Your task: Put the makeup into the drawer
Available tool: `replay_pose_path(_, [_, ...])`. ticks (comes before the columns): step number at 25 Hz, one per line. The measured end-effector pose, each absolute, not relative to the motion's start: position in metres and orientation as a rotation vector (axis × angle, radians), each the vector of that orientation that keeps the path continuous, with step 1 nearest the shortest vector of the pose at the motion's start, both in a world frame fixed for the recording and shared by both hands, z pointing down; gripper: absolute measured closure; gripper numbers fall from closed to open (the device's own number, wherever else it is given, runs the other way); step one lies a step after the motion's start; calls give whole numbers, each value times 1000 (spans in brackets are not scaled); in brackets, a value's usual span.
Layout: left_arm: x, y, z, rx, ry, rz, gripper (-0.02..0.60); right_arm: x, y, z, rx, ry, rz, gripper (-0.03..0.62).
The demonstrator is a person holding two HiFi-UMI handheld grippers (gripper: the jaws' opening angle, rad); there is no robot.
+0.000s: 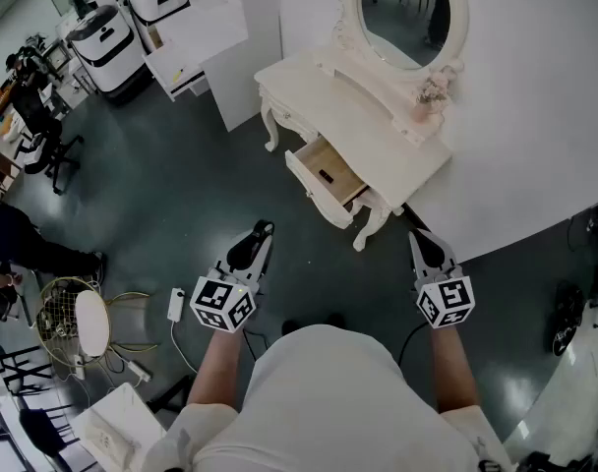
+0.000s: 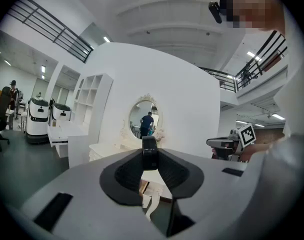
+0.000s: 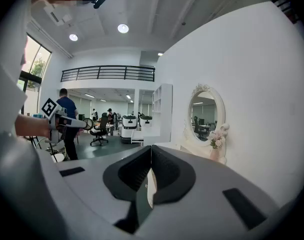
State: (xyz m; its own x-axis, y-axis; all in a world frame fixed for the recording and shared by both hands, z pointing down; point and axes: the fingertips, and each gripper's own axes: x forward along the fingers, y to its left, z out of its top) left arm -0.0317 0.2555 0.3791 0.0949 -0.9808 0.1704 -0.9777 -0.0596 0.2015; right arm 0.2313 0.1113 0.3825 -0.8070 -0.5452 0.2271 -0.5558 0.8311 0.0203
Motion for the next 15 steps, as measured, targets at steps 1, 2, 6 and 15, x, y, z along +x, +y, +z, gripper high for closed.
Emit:
replay_pose_path(1, [-32,256,378,2112,-1952,-20,488,231,112,382,849,-2789,68,566])
replay_pose_path(2, [-32,256,378,2113,-1953,-22,488,231,112,381,848,-2790,67,566])
replay_pose_path(6, [-33,258,376,2117,-1953,-29,488,229,115,379,848,-2790,58,566])
replay_pose_path(15, [-37,263,375,2128,-1944,-37,488,226,121,378,860,-2784,69,566])
